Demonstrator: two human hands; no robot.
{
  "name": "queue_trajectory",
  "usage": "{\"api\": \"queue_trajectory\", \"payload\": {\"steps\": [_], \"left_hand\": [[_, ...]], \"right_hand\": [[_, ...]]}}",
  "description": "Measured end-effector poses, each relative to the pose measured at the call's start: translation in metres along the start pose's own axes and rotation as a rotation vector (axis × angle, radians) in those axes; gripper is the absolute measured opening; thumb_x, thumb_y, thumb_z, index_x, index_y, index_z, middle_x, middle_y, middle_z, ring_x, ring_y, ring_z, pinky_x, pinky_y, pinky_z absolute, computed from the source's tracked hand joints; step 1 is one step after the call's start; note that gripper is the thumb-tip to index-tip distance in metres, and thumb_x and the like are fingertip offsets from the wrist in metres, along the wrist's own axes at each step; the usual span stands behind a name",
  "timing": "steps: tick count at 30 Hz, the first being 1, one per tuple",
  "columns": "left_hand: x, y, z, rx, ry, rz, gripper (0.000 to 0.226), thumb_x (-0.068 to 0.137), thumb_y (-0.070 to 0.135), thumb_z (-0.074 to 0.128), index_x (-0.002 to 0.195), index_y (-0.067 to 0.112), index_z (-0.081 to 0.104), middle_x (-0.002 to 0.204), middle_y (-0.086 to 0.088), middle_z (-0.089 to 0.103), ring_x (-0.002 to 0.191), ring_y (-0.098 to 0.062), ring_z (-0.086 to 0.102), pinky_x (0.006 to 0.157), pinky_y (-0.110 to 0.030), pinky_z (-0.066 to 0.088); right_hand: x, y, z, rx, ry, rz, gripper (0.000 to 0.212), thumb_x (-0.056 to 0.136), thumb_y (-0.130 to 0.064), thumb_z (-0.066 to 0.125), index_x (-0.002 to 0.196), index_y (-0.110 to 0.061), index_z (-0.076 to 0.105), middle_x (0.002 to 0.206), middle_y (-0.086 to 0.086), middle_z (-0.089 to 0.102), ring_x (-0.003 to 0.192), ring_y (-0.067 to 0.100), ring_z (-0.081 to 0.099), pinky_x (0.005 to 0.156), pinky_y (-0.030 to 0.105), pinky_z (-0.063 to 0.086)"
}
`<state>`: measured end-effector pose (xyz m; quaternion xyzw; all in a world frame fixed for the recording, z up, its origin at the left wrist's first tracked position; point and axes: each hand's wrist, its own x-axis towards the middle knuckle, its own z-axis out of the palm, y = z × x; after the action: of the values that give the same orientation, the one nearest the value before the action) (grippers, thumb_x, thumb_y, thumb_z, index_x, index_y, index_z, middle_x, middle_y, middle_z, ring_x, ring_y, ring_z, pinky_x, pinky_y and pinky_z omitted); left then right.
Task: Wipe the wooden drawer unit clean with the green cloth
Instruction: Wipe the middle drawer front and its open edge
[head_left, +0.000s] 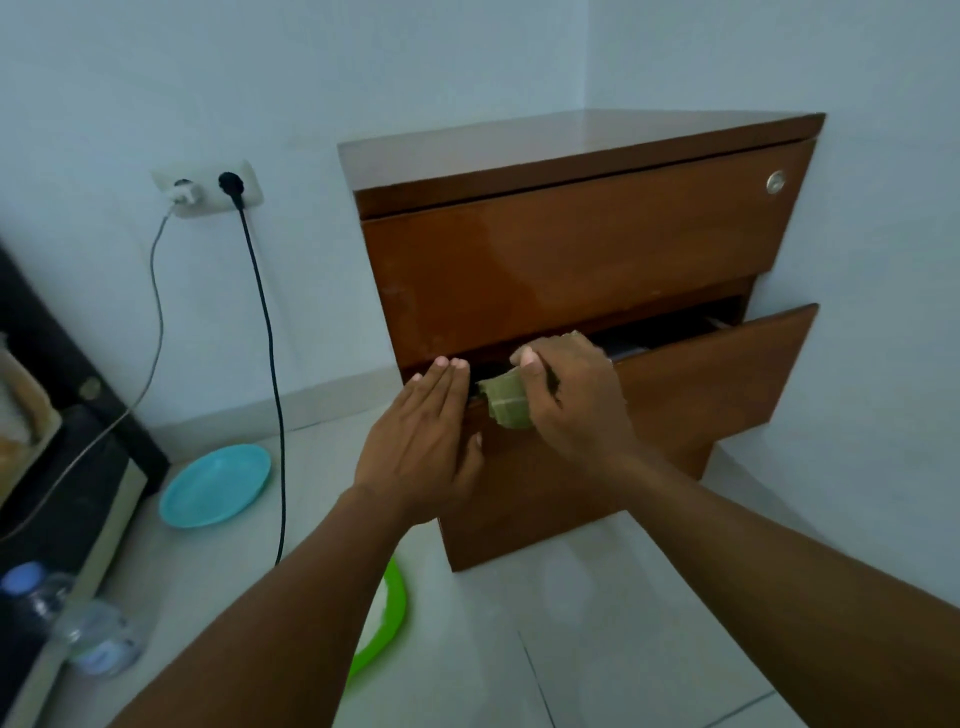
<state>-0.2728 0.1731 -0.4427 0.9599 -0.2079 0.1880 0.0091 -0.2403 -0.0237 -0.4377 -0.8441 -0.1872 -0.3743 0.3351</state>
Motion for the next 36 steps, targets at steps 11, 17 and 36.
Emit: {"api": "queue_trajectory", "payload": {"steps": [11,17,36], "left_hand": [[0.01,0.013,-0.003,0.049,-0.028,0.012,0.079,0.096,0.056,0.012,0.158,0.008,0.017,0.165,-0.012,0.023,0.155,-0.022,0.015,0.126,-0.038,0.009],[0.024,0.026,-0.009,0.07,-0.094,0.049,0.082,0.096,0.063,0.005,0.16,0.011,0.009,0.168,-0.009,0.014,0.156,-0.019,0.006,0.127,-0.036,0.004],[0.127,0.117,0.025,0.261,-0.1,0.297,0.08,0.101,0.063,0.005,0.158,0.01,-0.014,0.168,-0.006,-0.015,0.153,-0.02,-0.021,0.126,-0.042,-0.007]], "right_hand": [[-0.015,0.033,0.011,-0.372,-0.082,-0.192,0.036,0.106,-0.042,0.033,0.112,-0.024,0.064,0.093,-0.003,0.063,0.086,0.021,0.053,0.09,0.04,0.04],[-0.012,0.073,-0.012,-0.363,-0.012,-0.149,0.035,0.106,-0.039,0.033,0.107,-0.022,0.063,0.089,-0.002,0.059,0.084,0.022,0.051,0.089,0.042,0.039],[0.009,0.223,-0.087,-0.344,0.25,0.139,0.035,0.106,-0.03,0.032,0.089,-0.013,0.057,0.088,0.009,0.058,0.092,0.027,0.053,0.108,0.052,0.032]]}}
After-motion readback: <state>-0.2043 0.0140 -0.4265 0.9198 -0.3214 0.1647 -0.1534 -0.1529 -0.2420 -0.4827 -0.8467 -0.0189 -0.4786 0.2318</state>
